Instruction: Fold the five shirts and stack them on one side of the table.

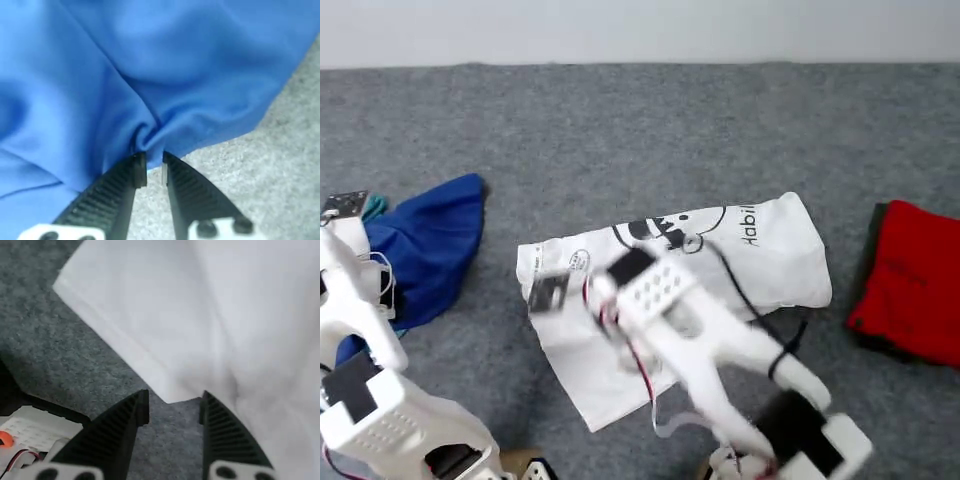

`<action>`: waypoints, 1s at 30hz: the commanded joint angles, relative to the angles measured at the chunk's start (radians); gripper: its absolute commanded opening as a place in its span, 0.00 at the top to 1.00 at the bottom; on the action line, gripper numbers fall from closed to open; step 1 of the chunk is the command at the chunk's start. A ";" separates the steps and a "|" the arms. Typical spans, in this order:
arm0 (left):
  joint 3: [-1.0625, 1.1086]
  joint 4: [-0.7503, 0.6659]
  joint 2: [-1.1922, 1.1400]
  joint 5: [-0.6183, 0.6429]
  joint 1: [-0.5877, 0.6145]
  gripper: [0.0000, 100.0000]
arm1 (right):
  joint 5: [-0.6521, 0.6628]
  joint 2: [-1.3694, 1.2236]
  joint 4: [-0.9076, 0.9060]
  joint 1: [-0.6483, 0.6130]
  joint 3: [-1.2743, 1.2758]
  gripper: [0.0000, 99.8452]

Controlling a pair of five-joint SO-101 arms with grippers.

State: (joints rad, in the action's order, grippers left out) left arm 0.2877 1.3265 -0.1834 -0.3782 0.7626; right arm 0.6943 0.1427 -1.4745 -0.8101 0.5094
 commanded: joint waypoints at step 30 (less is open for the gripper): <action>-0.039 -0.015 0.012 -0.006 0.005 0.93 | -0.049 -0.263 0.300 -0.231 0.103 0.98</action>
State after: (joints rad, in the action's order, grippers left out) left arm 0.2877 1.3265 -0.1834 -0.3782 0.7626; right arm 0.6682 -0.0798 -1.1584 -1.0249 0.6183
